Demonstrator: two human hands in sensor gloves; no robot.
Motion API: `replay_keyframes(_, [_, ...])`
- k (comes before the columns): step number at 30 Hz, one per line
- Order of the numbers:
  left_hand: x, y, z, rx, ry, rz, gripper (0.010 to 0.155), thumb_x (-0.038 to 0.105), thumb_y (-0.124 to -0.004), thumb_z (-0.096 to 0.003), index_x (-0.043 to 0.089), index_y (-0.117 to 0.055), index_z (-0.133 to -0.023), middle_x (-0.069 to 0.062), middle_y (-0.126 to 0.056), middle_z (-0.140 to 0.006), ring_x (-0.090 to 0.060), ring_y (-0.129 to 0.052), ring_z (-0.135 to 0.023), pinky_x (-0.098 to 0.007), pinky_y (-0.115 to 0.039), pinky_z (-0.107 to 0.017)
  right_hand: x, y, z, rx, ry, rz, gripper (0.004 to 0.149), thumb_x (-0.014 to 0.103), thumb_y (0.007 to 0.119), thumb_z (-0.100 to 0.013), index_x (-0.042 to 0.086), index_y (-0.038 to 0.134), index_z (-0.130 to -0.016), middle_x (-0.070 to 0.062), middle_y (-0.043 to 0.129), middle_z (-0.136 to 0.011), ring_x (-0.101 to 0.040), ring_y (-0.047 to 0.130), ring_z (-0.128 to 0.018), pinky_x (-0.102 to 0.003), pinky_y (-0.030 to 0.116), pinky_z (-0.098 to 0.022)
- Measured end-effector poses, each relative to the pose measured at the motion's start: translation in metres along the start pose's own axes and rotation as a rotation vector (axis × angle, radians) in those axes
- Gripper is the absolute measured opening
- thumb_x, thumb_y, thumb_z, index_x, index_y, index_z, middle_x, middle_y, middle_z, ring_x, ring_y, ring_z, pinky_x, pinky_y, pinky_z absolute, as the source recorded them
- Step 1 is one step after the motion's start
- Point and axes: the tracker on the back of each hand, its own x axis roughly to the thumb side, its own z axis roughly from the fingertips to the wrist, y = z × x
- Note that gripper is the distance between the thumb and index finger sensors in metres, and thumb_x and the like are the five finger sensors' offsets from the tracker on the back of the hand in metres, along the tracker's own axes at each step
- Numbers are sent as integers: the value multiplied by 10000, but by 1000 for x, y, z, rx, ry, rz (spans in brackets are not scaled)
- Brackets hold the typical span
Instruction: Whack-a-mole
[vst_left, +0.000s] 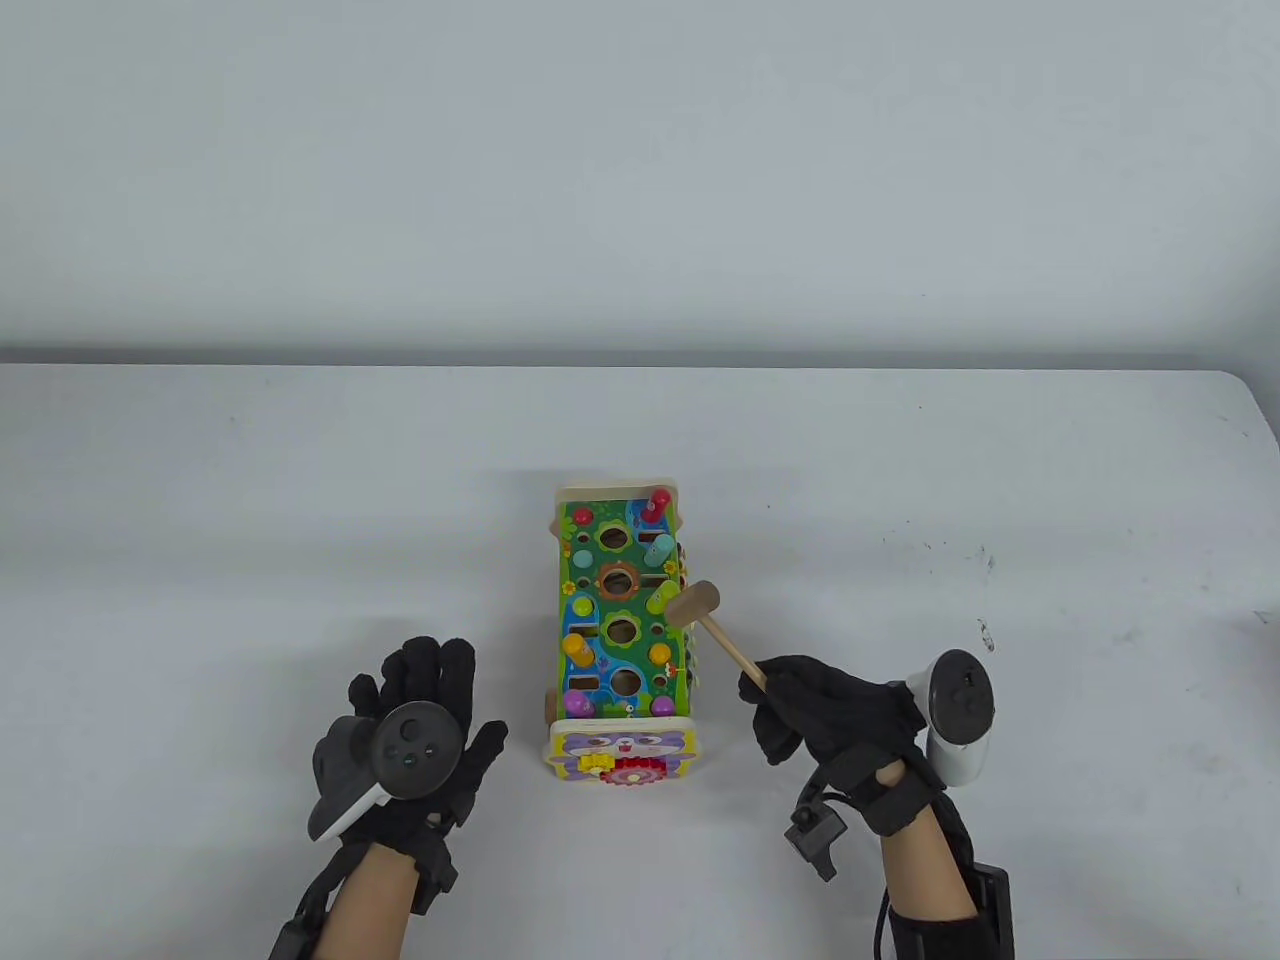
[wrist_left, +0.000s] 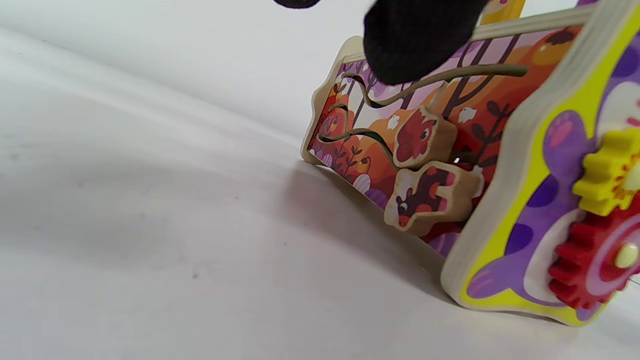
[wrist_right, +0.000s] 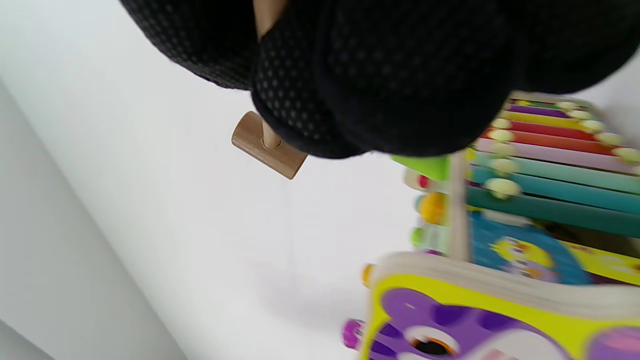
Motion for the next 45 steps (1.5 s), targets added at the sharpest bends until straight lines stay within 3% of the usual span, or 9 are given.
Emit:
replay_keyframes(7, [0, 0, 0, 0, -2, 6, 833, 414, -662, -562, 38, -176, -1124, -385, -166, -1113, -687, -247, -1021, -831, -148, -609, 2, 5, -4, -54, -61, -60, 460, 314, 676, -568, -61, 832, -784, -106, 939, -468, -253, 945, -267, -530, 763, -352])
replay_keyframes(12, [0, 0, 0, -1, -7, 10, 832, 415, -661, -562, 40, -176, -1125, -378, -166, -1116, -688, -248, -1021, -832, -151, -610, -19, 12, -9, -95, 132, 164, 460, 301, 681, -566, -79, 837, -774, -118, 940, -456, -259, 946, -248, -536, 762, -332])
replay_keyframes(16, [0, 0, 0, -3, -7, 13, 833, 414, -661, -562, 39, -176, -1125, -386, -166, -1114, -689, -248, -1020, -832, -151, -610, -27, 15, -12, -38, 271, 319, 456, 303, 684, -565, -74, 842, -766, -109, 943, -441, -252, 945, -232, -530, 767, -319])
replay_keyframes(25, [0, 0, 0, -1, -12, 26, 833, 415, -660, -562, 40, -173, -1124, -385, -165, -1114, -689, -245, -1021, -832, -152, -610, 13, 2, -15, -217, -46, 7, 459, 314, 674, -571, -63, 834, -779, -98, 938, -457, -243, 943, -251, -523, 768, -334])
replay_keyframes(31, [0, 0, -1, -2, -13, 32, 832, 415, -660, -563, 39, -173, -1124, -381, -165, -1114, -689, -247, -1020, -831, -154, -611, 21, 2, -25, -218, -57, 10, 458, 318, 670, -575, -54, 830, -790, -96, 935, -469, -244, 943, -262, -523, 764, -345])
replay_keyframes(37, [0, 0, -1, -2, -16, 38, 833, 415, -660, -563, 40, -172, -1124, -382, -165, -1114, -688, -248, -1020, -831, -157, -611, 1, 10, -43, -192, 75, 147, 457, 309, 675, -573, -63, 833, -786, -106, 936, -464, -254, 940, -260, -532, 759, -341])
replay_keyframes(41, [-1, 0, -1, -5, -17, 42, 833, 415, -661, -562, 39, -173, -1124, -382, -165, -1114, -689, -249, -1020, -831, -158, -611, -25, 14, -51, -93, 319, 383, 457, 309, 672, -573, -64, 835, -780, -112, 939, -456, -258, 944, -244, -537, 761, -323])
replay_keyframes(43, [-1, 0, -1, -5, -18, 47, 833, 415, -660, -563, 39, -173, -1125, -382, -165, -1114, -689, -248, -1020, -831, -158, -611, -27, 15, -51, -86, 343, 402, 457, 310, 672, -573, -64, 834, -778, -101, 938, -453, -249, 946, -242, -530, 766, -323])
replay_keyframes(45, [-1, 0, -1, -7, -18, 54, 833, 417, -658, -564, 41, -171, -1124, -380, -162, -1115, -687, -244, -1021, -830, -157, -613, -24, 15, -53, -147, 267, 350, 459, 302, 675, -569, -79, 835, -769, -103, 937, -445, -249, 945, -232, -531, 767, -314])
